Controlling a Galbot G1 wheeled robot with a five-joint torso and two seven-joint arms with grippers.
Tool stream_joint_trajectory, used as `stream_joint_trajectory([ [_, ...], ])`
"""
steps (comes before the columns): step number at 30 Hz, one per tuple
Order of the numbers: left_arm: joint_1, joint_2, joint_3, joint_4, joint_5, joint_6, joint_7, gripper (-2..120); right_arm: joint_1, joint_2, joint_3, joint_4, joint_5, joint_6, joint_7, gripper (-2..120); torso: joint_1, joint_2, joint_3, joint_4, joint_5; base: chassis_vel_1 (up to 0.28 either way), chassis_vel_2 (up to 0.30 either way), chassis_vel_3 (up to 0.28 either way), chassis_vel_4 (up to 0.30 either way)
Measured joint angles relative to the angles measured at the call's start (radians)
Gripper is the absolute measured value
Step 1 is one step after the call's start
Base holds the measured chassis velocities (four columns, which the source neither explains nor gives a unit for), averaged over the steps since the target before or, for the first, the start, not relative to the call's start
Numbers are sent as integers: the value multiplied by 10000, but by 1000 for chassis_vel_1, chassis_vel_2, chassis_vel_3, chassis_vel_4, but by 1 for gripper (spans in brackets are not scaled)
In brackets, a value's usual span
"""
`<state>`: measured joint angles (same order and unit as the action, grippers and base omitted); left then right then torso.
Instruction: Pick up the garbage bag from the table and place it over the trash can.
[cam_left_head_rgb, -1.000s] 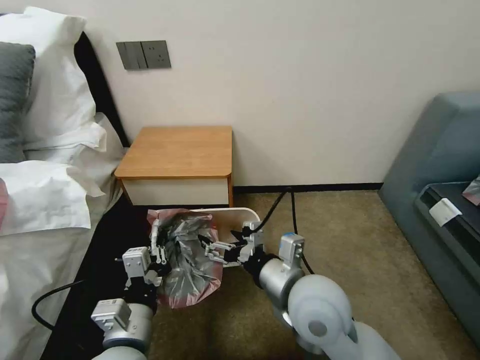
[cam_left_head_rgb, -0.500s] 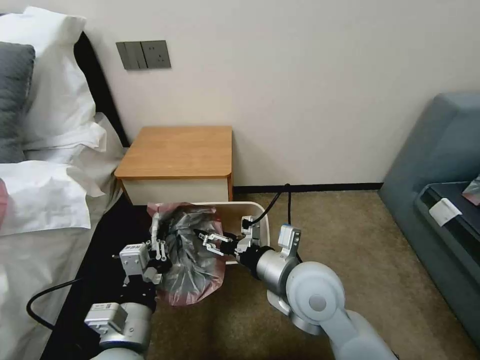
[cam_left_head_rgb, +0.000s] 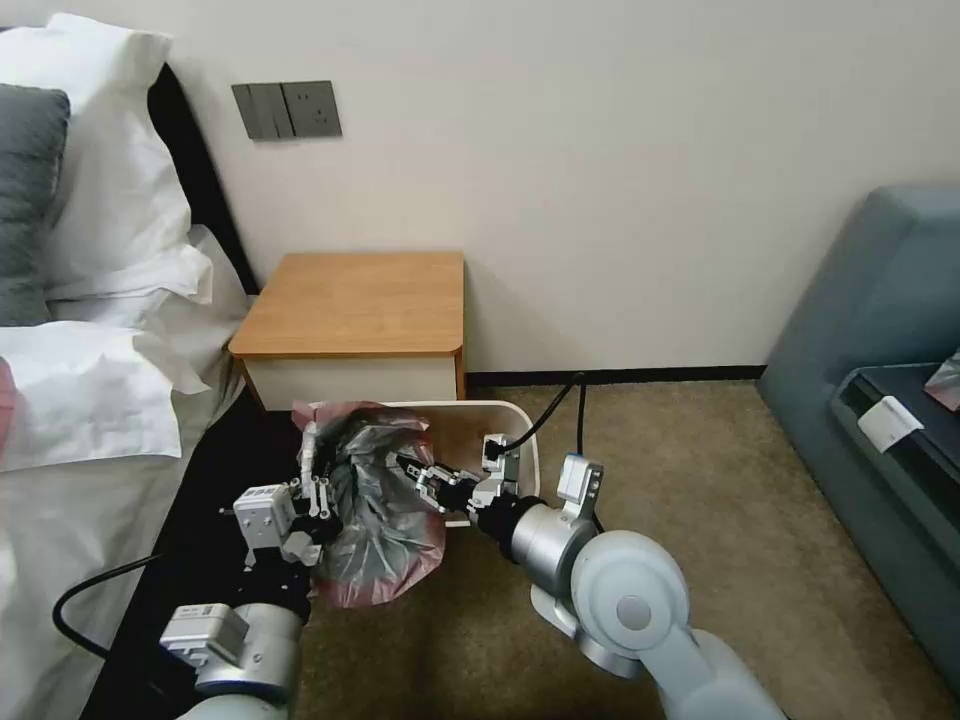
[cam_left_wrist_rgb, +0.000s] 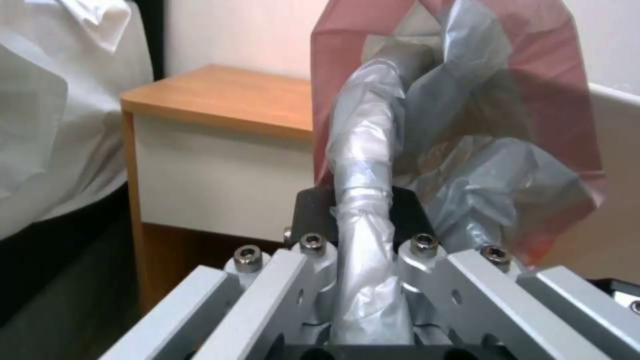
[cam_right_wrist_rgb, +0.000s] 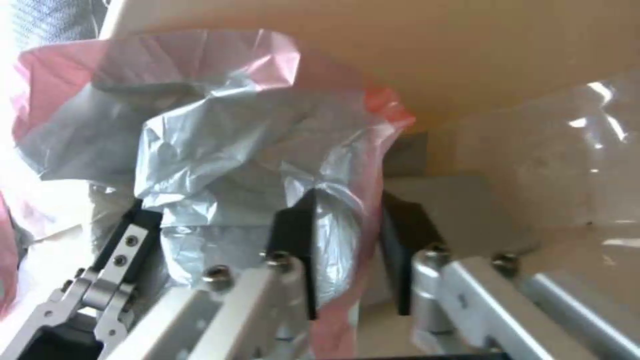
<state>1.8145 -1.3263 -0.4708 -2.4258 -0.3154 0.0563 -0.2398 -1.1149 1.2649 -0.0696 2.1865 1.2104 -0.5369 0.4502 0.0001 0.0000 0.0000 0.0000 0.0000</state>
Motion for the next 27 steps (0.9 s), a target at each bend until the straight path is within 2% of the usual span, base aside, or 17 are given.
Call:
stream_joint_trajectory([
  [3,-1,-11,0,0,-39,12,-35,7,5,1,-14,0,-31,19,-22,6,0,0,0,0,0,0,0,0,0],
  [6,-8,-21,-6,0,-64,17,-64,7,2,-5,-18,13,-41,35,-22,0,0,0,0,0,0,0,0,0,0],
  [11,-68,-71,-35,44,-213,149,-356,7,-88,-109,31,329,-260,215,-32,0,-1,0,0,0,0,0,0,0,0],
  [20,-184,-171,-92,354,-441,453,-830,7,46,-650,240,1656,-797,299,-372,0,-1,0,0,0,0,0,0,0,0],
  [27,-169,-198,-29,406,-389,496,-836,7,964,-988,337,1616,-1199,318,-728,0,-1,0,0,0,0,0,0,0,0],
])
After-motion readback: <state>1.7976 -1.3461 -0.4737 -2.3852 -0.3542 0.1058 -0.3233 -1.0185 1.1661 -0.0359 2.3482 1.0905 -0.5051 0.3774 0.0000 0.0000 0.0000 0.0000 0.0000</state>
